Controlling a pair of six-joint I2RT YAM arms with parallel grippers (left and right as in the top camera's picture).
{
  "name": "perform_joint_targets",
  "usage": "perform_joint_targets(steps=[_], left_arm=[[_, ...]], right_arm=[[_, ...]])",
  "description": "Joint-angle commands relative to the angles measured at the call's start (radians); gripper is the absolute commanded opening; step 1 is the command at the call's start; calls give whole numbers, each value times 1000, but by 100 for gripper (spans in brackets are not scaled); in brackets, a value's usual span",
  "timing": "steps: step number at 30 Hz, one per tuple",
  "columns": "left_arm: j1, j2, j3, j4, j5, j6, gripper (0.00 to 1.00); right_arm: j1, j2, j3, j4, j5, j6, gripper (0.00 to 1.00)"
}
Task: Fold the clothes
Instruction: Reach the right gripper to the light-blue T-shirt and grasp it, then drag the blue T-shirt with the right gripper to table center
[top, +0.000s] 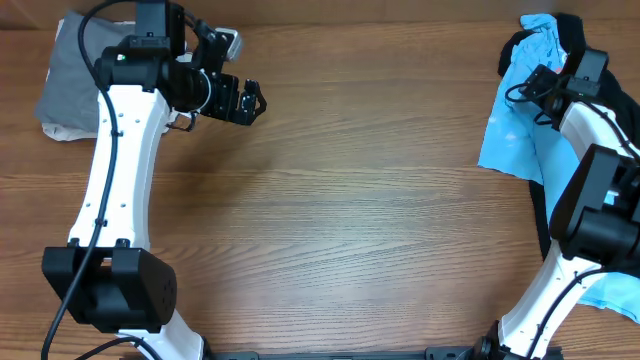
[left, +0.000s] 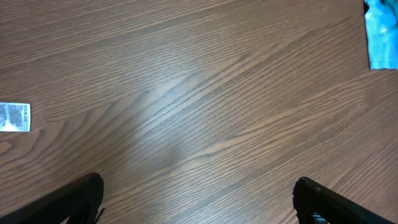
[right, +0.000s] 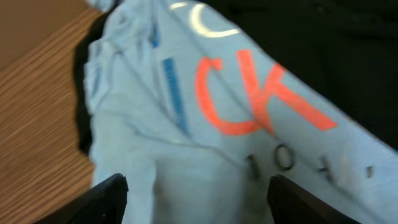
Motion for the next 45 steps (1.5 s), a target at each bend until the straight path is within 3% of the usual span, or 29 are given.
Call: perform_joint_targets(steps=[1, 4, 8, 12, 17, 21, 25, 32, 38, 45], left_arm=[[-21, 10, 20, 5, -35, 19, 100], [-31, 10, 20, 13, -48, 19, 100], [-35, 10, 20, 17, -49, 19, 99], [-36, 13, 20, 17, -49, 19, 99], [-36, 13, 20, 26, -49, 19, 99], [-36, 13, 20, 41, -49, 19, 99], [-36, 13, 20, 55, -49, 19, 98], [-34, 13, 34, 119, -82, -37, 92], [-34, 12, 167, 67, -177, -91, 85], [-34, 11, 364, -76, -230, -91, 76]], right_arm=[[-14, 18, 21, 12, 20, 13, 76], [-14, 24, 19, 12, 20, 13, 72], [-14, 41, 19, 8, 16, 13, 53], [-14, 61, 19, 5, 8, 14, 49], [-14, 63, 22, 21, 8, 13, 26], [-14, 49, 23, 35, 5, 13, 18], [-14, 6, 23, 31, -4, 9, 4], [-11, -159, 23, -34, -115, 1, 4], [34, -367, 23, -193, -279, -6, 4], [244, -534, 23, -407, -316, -51, 4]])
